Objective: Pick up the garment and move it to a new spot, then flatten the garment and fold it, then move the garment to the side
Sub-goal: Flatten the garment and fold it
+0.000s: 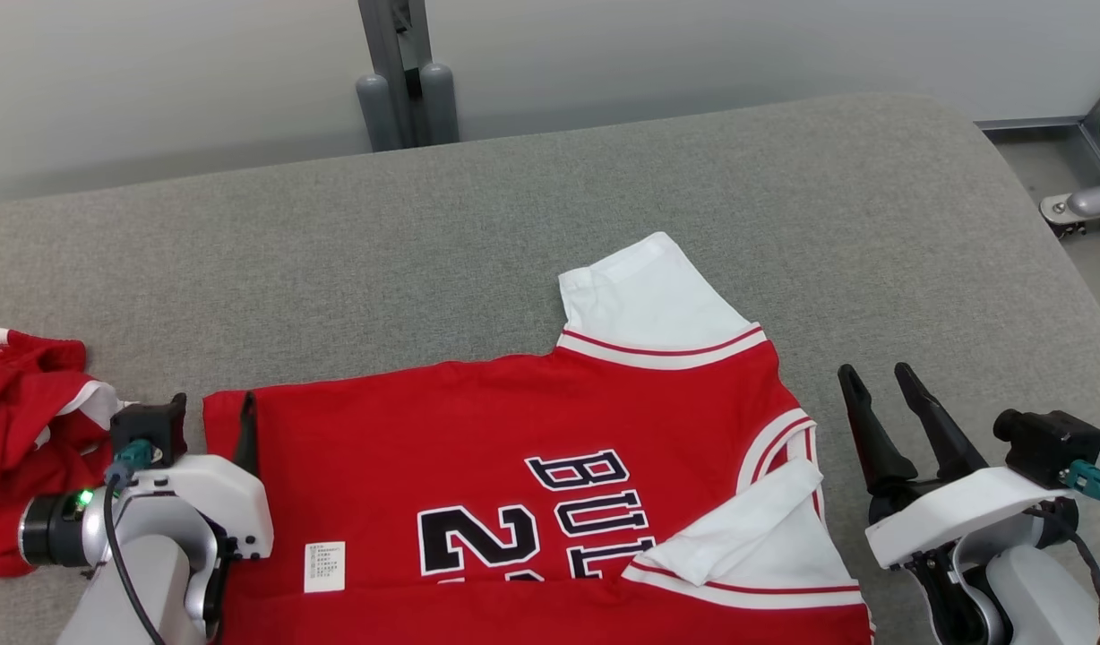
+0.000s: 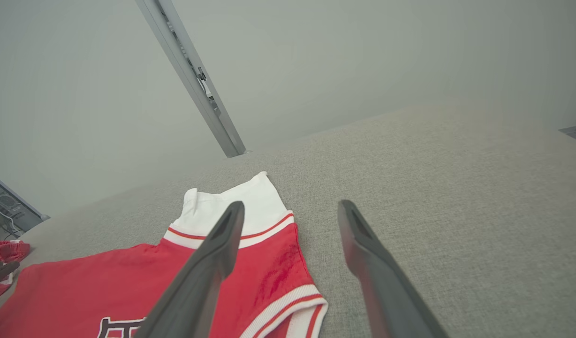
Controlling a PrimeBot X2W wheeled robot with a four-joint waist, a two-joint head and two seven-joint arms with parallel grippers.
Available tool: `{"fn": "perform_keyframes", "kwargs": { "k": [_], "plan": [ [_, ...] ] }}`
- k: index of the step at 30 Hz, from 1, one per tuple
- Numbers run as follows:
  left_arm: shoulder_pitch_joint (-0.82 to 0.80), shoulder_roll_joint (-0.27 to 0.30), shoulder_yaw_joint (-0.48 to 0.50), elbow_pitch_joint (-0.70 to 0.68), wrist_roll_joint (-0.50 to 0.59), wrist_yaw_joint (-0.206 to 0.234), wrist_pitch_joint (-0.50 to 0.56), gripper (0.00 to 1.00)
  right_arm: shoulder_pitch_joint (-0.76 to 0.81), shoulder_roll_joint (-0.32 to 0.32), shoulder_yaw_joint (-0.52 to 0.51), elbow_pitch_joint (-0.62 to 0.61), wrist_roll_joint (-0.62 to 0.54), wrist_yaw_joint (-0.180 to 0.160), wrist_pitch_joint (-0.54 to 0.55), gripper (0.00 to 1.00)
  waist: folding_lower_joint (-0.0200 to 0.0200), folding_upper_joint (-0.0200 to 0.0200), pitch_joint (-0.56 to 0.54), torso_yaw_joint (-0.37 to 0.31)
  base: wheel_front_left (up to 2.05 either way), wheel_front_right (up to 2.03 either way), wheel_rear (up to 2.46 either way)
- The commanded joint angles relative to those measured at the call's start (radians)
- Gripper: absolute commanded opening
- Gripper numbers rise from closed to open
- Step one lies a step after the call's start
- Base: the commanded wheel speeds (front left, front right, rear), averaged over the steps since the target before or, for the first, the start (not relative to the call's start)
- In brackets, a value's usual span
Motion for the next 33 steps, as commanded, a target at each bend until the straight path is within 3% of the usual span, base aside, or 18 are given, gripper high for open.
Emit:
{"fn": "perform_keyframes", "kwargs": {
  "k": [1,6,14,15,19,20,21,33],
  "plan": [
    [-0.027,0.014,-0.005,0.016,0.017,-0.001,0.011,1.0,-0.006,0.0,0.0,-0.002,0.006,0.0,-0.002,1.0,0.0,0.0,0.009,-0.002,0.0,0.0,0.0],
    [-0.102,0.018,-0.028,0.108,0.023,-0.003,0.092,1.0,-0.025,0.004,0.014,0.012,0.009,0.0,-0.002,1.0,0.0,0.0,0.032,-0.006,0.0,0.0,0.0],
    [-0.158,0.013,-0.042,0.178,0.011,-0.035,0.1,1.0,-0.032,0.001,0.012,0.022,0.016,0.0,-0.002,1.0,0.0,0.0,0.046,-0.007,0.0,0.0,0.0],
    [-0.167,0.009,-0.046,0.196,0.007,-0.045,0.103,0.96,-0.033,0.0,0.012,0.025,0.016,0.0,-0.002,1.0,0.0,0.0,0.046,-0.005,0.0,0.0,0.0],
    [-0.18,0.002,-0.054,0.216,0.001,-0.064,0.085,0.51,-0.035,-0.003,0.017,0.032,0.019,0.0,-0.002,1.0,0.0,0.0,0.044,-0.001,0.0,0.0,0.0],
    [-0.182,-0.001,-0.056,0.223,0.0,-0.067,0.084,0.34,-0.037,-0.004,0.019,0.034,0.021,0.0,-0.002,1.0,0.0,0.0,0.045,0.001,0.0,0.0,0.0],
    [-0.186,-0.003,-0.059,0.23,-0.001,-0.072,0.081,0.02,-0.038,-0.006,0.023,0.036,0.02,0.0,-0.002,1.0,0.0,0.0,0.046,0.003,0.0,0.0,0.0],
    [-0.219,-0.017,-0.085,0.258,0.008,-0.091,0.009,0.0,-0.109,-0.049,0.025,0.045,0.008,0.0,-0.002,1.0,0.0,0.0,0.062,0.04,0.0,0.0,0.0]
  ]
}}
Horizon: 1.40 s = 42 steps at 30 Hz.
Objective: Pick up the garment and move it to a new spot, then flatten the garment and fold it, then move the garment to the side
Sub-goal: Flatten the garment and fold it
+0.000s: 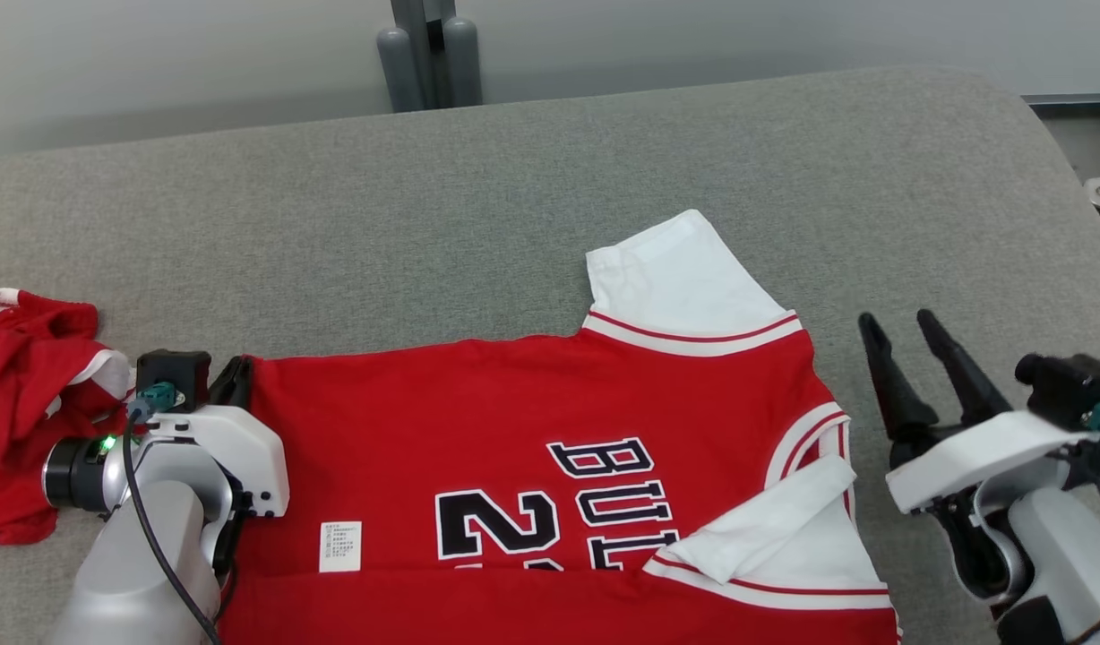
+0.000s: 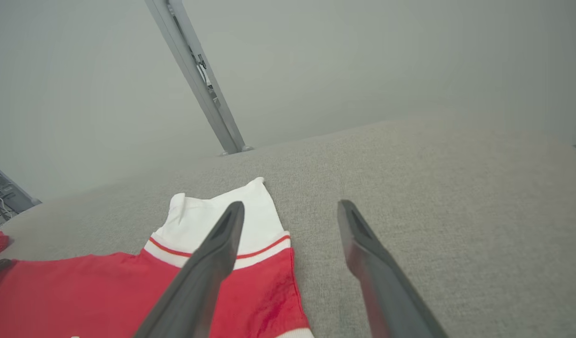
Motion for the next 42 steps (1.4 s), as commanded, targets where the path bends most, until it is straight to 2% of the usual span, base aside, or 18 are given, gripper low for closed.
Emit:
{"fn": "perform_keyframes", "kwargs": {
  "k": [1,8,11,20,30,40,41,42],
  "plan": [
    [-0.017,-0.001,-0.003,0.0,0.004,-0.005,-0.009,0.0,-0.033,-0.014,0.004,0.008,0.0,0.0,-0.002,1.0,0.0,0.0,0.008,0.013,0.0,0.0,0.0],
    [-0.049,-0.043,-0.033,-0.021,0.016,-0.012,-0.037,0.0,-0.231,-0.053,0.092,0.163,0.089,0.0,0.057,1.0,0.0,0.0,0.045,0.084,0.0,0.0,0.0],
    [-0.071,-0.069,-0.048,-0.036,0.018,-0.013,-0.045,0.0,-0.326,-0.086,0.165,0.248,0.076,0.0,0.112,1.0,0.0,0.0,0.069,0.124,0.0,0.0,0.0],
    [-0.106,-0.118,-0.093,-0.058,0.032,-0.021,-0.057,0.0,-0.509,-0.107,0.303,0.444,0.175,0.0,0.229,1.0,0.0,0.0,0.123,0.226,0.0,0.0,0.0],
    [-0.13,-0.136,-0.122,-0.076,0.028,-0.017,-0.064,0.0,-0.624,-0.112,0.388,0.547,0.278,0.0,0.291,1.0,0.0,0.0,0.175,0.258,0.0,0.0,0.0],
    [-0.144,-0.144,-0.137,-0.085,0.015,-0.026,-0.067,0.0,-0.677,-0.122,0.476,0.556,0.329,0.0,0.31,1.0,0.0,0.0,0.206,0.26,0.0,0.0,0.0],
    [-0.144,-0.145,-0.138,-0.086,0.013,-0.026,-0.067,0.0,-0.682,-0.123,0.487,0.553,0.332,0.0,0.312,0.88,0.0,0.0,0.208,0.26,0.0,0.0,0.0],
    [-0.144,-0.145,-0.139,-0.086,0.011,-0.027,-0.068,0.0,-0.685,-0.125,0.5,0.55,0.339,0.0,0.317,0.37,0.0,0.0,0.21,0.26,0.0,0.0,0.0]
  ]
}}
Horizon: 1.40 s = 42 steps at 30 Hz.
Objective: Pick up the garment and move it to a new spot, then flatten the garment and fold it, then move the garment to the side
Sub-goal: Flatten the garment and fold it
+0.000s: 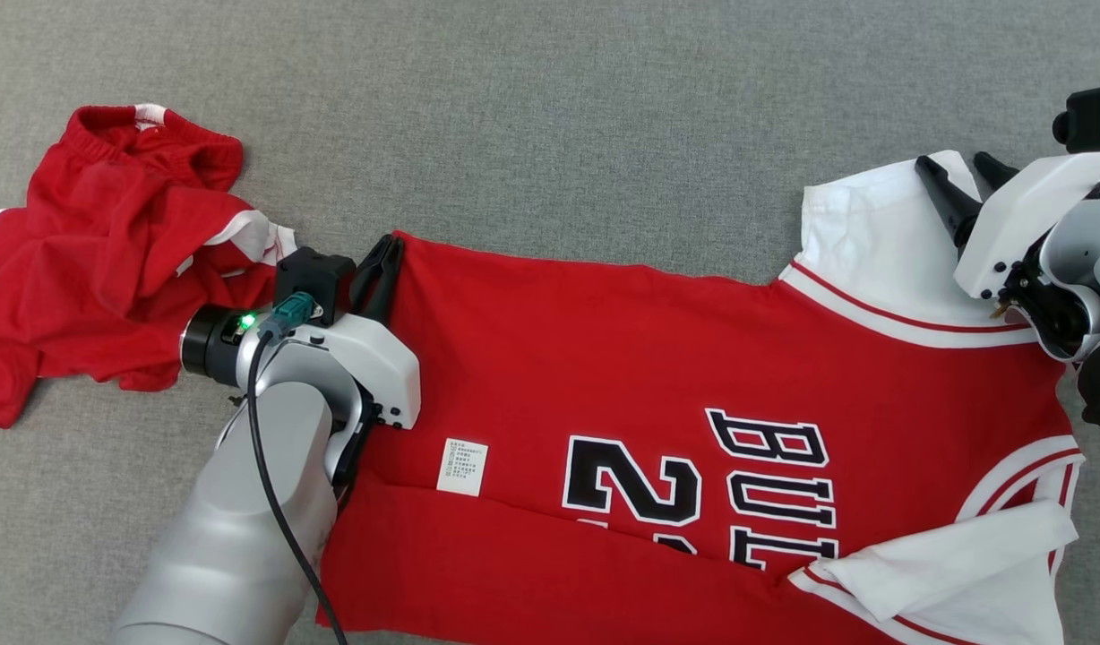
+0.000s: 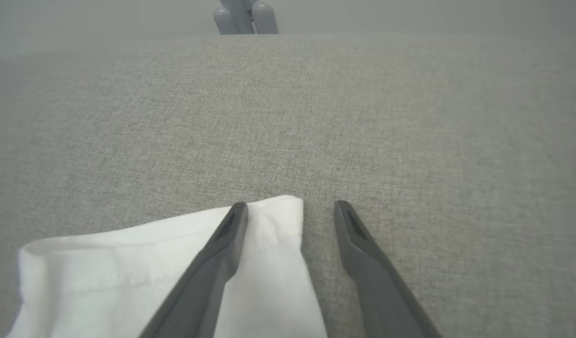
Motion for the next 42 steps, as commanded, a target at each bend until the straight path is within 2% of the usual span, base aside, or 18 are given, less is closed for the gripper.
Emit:
{"fn": "perform_keyframes", "kwargs": {
  "k": [1,13,23,31,42],
  "plan": [
    [-0.006,-0.003,-0.006,0.005,-0.007,-0.007,0.002,0.0,-0.005,-0.006,0.009,-0.002,0.008,0.0,0.003,0.0,0.0,-0.0001,0.001,0.0,0.0,0.0,0.0],
    [-0.008,-0.003,-0.006,0.011,-0.024,-0.001,-0.003,0.0,0.004,-0.036,0.117,-0.04,0.057,0.0,-0.156,0.0,0.0,-0.0001,-0.014,-0.009,0.0,0.0,0.0],
    [0.005,0.017,0.012,-0.017,-0.035,0.013,-0.007,0.0,-0.016,-0.055,0.167,-0.021,0.074,0.0,-0.299,0.0,0.0,-0.0001,-0.07,-0.049,0.0,0.0,0.0],
    [0.044,0.037,0.027,-0.046,-0.037,0.021,-0.007,0.0,0.001,-0.073,0.2,-0.072,0.031,0.0,-0.317,0.0,0.0,-0.0001,-0.123,-0.073,0.0,0.0,0.0],
    [0.107,0.063,0.04,-0.053,-0.056,-0.003,-0.007,0.0,0.146,-0.11,0.143,-0.187,-0.042,0.0,-0.315,0.0,0.0,-0.0001,-0.222,-0.095,0.0,0.0,0.0]
  ]
}}
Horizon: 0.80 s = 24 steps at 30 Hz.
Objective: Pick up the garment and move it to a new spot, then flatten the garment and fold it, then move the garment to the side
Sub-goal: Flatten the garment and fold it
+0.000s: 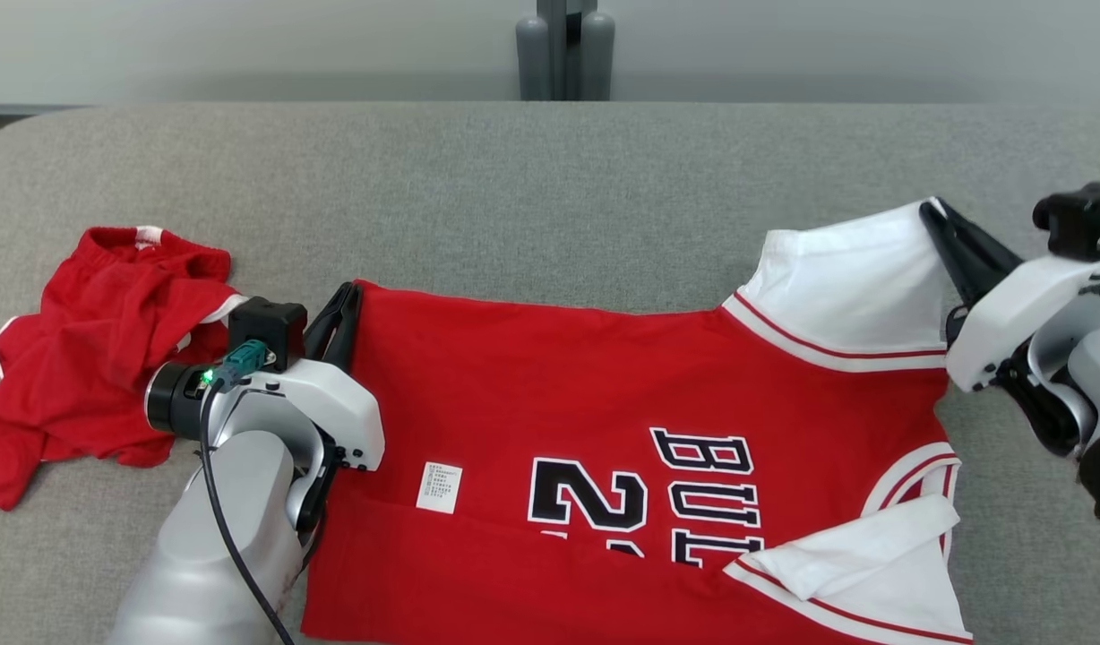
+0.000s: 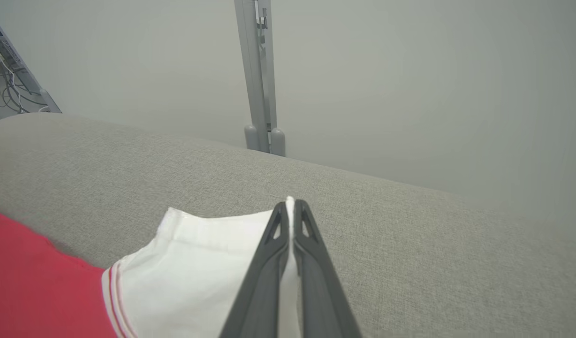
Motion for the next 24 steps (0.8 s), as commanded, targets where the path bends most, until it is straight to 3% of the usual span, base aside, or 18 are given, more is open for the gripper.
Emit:
{"fn": "perform_keyframes", "kwargs": {
  "k": [1,9,24],
  "plan": [
    [0.017,0.012,-0.002,-0.002,-0.002,-0.008,-0.004,0.0,0.026,-0.006,-0.011,-0.007,-0.001,0.0,-0.003,0.0,0.0,0.0,-0.017,-0.007,0.0,0.0,0.0],
    [0.066,0.034,-0.026,-0.005,0.002,-0.027,0.003,0.0,0.156,-0.026,-0.024,-0.116,0.018,0.0,-0.002,0.0,0.0,0.0,-0.071,-0.035,0.0,0.0,0.0],
    [0.194,0.12,-0.07,-0.103,0.012,-0.026,0.079,0.0,0.279,-0.107,0.11,-0.252,0.139,0.0,0.018,0.0,0.0,0.0,-0.131,-0.075,0.0,0.0,0.0]
  ]
}}
